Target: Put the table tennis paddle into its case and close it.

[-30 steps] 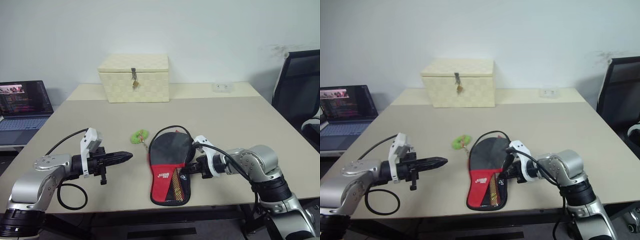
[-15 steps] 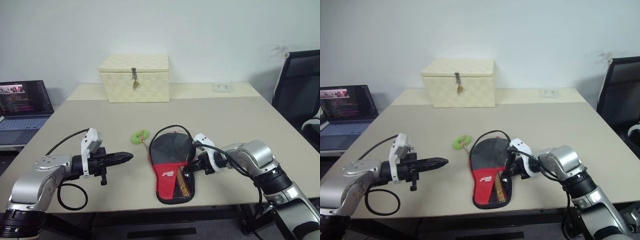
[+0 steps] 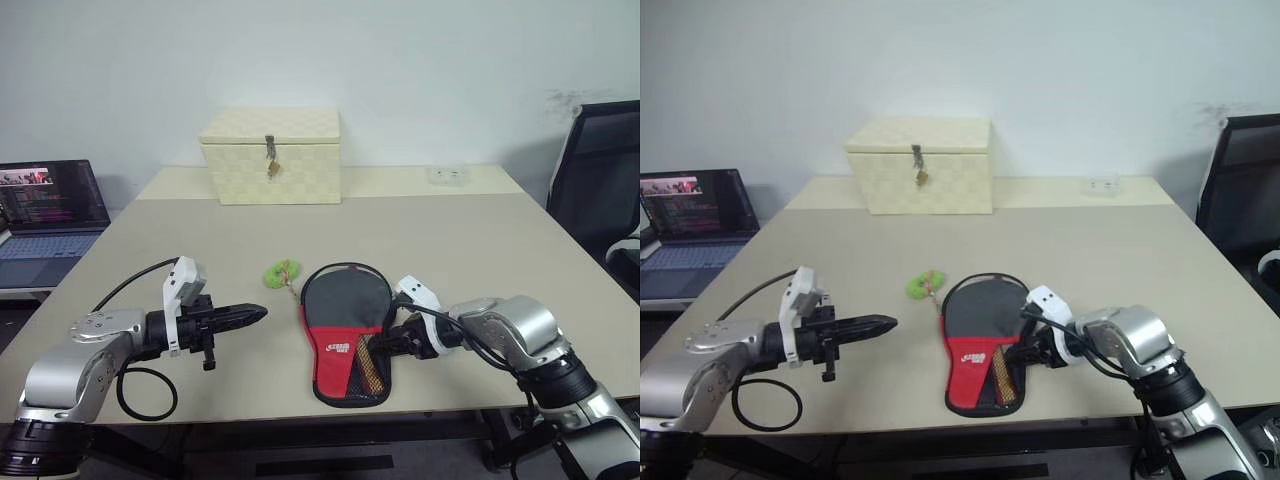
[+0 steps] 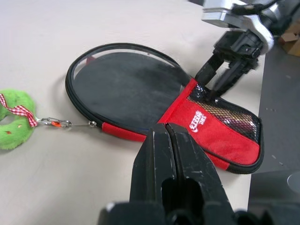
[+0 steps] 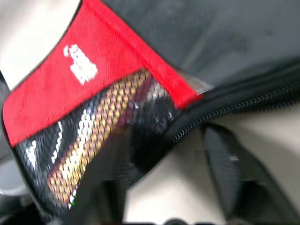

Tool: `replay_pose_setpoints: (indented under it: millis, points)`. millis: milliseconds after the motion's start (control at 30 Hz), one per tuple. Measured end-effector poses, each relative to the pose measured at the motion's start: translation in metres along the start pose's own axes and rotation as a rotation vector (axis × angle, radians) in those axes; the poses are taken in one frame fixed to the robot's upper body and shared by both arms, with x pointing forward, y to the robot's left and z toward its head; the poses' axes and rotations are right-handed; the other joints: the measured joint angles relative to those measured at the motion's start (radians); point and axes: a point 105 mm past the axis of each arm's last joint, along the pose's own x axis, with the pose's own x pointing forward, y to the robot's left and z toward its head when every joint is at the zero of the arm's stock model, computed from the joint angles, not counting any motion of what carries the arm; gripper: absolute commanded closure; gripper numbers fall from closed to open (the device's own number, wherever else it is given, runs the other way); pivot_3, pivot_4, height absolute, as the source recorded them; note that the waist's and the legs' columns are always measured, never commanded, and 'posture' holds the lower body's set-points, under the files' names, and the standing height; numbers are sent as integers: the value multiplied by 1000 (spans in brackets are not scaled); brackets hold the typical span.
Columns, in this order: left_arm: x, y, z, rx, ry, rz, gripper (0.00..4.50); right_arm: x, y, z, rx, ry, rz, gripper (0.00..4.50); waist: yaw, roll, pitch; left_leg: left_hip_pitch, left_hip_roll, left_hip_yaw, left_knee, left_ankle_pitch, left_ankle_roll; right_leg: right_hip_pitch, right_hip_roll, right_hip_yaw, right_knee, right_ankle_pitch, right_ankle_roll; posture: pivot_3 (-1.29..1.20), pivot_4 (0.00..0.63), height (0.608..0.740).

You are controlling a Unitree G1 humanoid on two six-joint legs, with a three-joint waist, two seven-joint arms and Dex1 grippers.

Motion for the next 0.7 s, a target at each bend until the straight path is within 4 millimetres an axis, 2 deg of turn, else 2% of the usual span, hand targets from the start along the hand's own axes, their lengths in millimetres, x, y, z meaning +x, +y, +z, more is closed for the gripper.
replay_pose_setpoints:
  millis: [33, 100, 267, 367, 433, 500, 567, 700]
  points:
    - [0, 0, 0, -2, 0, 1, 4500, -3, 0, 1, -13, -9, -8, 542, 0, 0, 0, 0, 0, 0, 0, 0, 0, 0, 0, 0, 0, 0, 0, 0, 150, 740]
    - [1, 0, -1, -6, -6, 0, 4500, -14, 3, 12, -50, -62, -12, 17, 1, 1, 0, 0, 0, 0, 0, 0, 0, 0, 0, 0, 0, 0, 0, 0, 150, 740]
    - [2, -1, -2, -11, -9, 0, 4500, -42, 24, 38, -126, -207, 80, 17, 7, 0, 0, 0, 0, 0, 0, 0, 0, 0, 0, 0, 0, 0, 1, 0, 150, 740]
    - [3, -1, -2, -14, -14, -1, 4500, -49, 35, 41, -138, -250, 139, 17, 13, 0, 0, 0, 0, 0, 1, 0, 0, 1, 0, 0, 0, 0, 1, 0, 150, 740]
    - [3, -1, -3, -15, -15, -1, 4500, -47, 36, 39, -130, -254, 148, 17, 14, 0, 0, 0, 0, 0, 1, 0, 0, 1, 0, 0, 0, 0, 0, 0, 150, 740]
    - [4, -1, -2, -18, -24, -2, 4500, -39, 34, 45, -111, -298, 132, 17, 13, 0, 0, 1, 0, 1, 1, 0, 0, 1, 0, 0, 1, 0, 1, 0, 150, 740]
    - [8, 3, 1, -13, -41, 12, 4500, -20, 23, 57, -60, -361, 62, 17, 12, 0, 0, 2, 1, 1, 2, 0, 0, 1, 1, 0, 2, 0, 1, 0, 150, 740]
    - [18, 13, 6, 24, -53, 58, 4500, 14, 3, 67, 24, -394, -77, 17, 15, 0, 0, 1, 0, 1, 2, 0, 0, 1, 1, 0, 2, 1, -1, 0, 150, 740]
